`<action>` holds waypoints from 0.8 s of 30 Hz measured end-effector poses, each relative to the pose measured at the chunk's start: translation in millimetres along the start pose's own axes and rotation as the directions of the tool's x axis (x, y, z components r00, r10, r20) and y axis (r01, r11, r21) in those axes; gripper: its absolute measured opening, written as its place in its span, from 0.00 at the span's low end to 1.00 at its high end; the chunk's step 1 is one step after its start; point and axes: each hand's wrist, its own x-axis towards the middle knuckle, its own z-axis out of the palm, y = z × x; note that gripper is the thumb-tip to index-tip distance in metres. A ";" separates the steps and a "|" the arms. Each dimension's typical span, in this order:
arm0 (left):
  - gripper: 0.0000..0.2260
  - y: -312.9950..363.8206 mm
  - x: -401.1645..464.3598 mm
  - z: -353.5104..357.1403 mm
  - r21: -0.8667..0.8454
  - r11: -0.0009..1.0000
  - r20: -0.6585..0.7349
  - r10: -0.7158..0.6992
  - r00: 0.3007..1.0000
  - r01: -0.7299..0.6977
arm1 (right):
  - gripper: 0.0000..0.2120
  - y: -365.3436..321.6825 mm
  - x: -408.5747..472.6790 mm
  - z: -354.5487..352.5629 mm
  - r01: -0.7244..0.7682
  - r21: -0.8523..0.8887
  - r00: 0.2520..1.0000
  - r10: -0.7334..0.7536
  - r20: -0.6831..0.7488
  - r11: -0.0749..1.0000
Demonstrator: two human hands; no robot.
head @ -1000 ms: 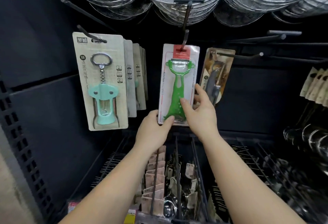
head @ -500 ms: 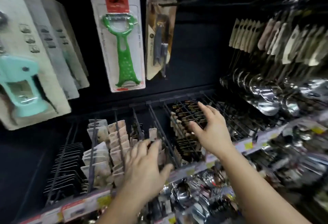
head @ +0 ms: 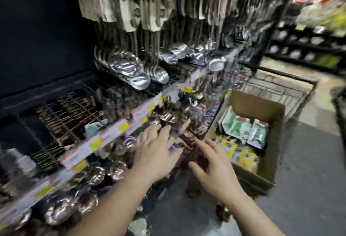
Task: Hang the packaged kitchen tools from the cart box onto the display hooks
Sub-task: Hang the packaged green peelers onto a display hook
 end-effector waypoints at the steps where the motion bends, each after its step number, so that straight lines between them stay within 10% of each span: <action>1: 0.34 17.9 11.8 10.1 -0.006 1.000 0.005 0.022 1.000 -0.022 | 0.31 19.7 -5.2 -8.1 -0.019 -0.018 1.000 0.020 0.009 1.000; 24: 0.35 177.7 214.3 192.7 -0.118 0.960 0.345 0.279 0.896 -0.253 | 0.29 285.2 162.0 -96.8 -0.465 0.058 0.876 0.468 -0.120 0.884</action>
